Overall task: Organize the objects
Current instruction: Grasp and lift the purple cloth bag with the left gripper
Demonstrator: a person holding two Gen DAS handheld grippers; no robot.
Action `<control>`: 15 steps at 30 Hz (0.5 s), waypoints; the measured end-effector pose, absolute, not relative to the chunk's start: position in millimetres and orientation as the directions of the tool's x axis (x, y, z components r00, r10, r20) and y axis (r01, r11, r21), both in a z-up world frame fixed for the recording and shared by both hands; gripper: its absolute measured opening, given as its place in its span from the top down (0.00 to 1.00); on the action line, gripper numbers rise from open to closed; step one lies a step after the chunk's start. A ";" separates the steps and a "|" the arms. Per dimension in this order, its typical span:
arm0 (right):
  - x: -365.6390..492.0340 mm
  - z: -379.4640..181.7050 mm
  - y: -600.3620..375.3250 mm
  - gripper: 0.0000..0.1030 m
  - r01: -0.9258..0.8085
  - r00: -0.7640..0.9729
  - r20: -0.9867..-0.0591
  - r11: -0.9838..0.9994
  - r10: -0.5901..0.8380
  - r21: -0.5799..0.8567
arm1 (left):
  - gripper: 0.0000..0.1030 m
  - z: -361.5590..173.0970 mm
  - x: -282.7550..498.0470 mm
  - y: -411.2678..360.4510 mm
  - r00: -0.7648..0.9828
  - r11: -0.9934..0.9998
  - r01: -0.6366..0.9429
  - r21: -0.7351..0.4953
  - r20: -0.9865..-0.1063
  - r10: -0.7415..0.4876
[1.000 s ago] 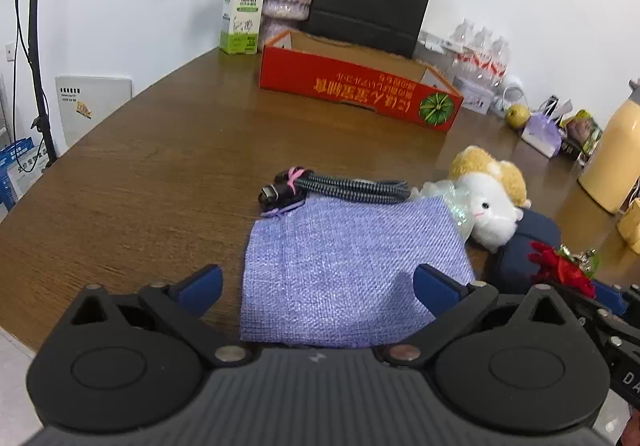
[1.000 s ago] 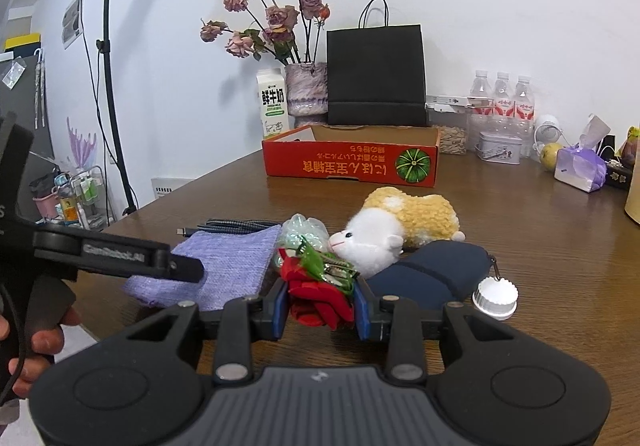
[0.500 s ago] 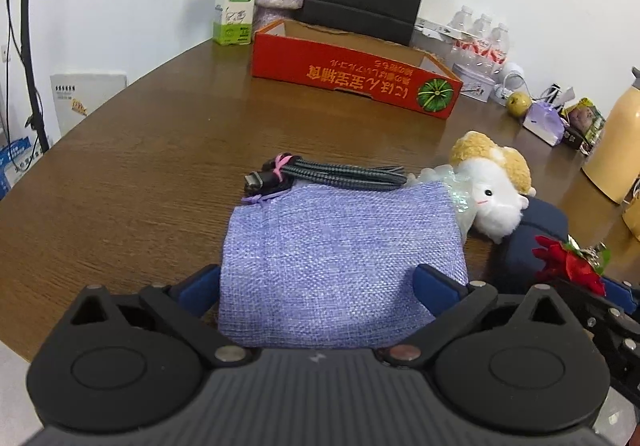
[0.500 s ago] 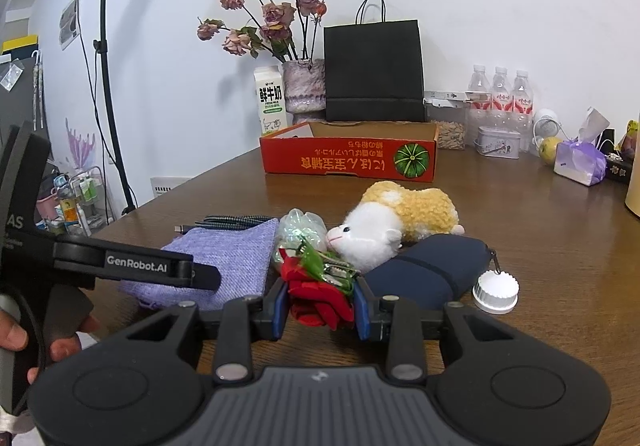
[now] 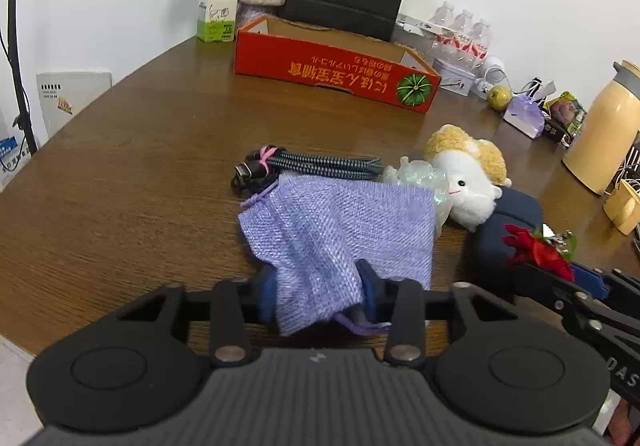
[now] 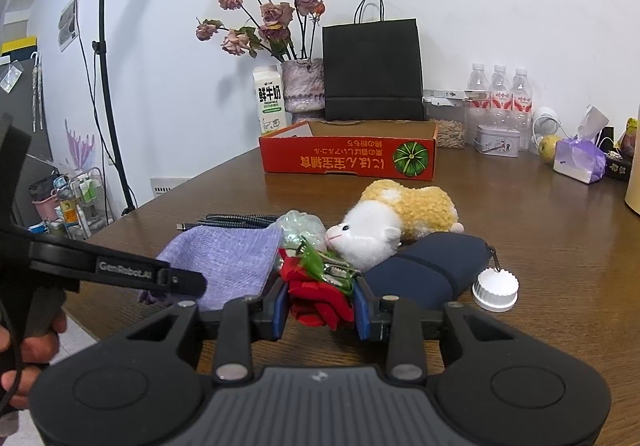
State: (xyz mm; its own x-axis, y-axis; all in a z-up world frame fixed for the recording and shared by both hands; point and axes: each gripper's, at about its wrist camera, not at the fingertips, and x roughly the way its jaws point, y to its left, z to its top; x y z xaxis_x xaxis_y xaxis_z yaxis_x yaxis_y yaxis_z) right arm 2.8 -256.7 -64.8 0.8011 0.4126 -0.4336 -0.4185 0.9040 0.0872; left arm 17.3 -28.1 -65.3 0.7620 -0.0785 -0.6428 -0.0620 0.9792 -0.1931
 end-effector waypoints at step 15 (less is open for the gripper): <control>0.2 -58.0 -258.7 0.69 -0.414 0.811 -0.414 0.906 0.413 0.093 | 0.87 -34.9 0.0 -25.7 0.807 0.981 0.006 -0.194 -0.578 -0.119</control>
State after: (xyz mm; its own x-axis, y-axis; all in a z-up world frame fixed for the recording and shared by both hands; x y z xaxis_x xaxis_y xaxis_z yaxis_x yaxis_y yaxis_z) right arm 0.2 -258.7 -58.0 0.8114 0.4131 -0.4136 -0.4139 0.9056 0.0925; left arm 0.0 -25.7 -34.9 0.8072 -0.1191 -0.5781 0.0056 0.9809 -0.1943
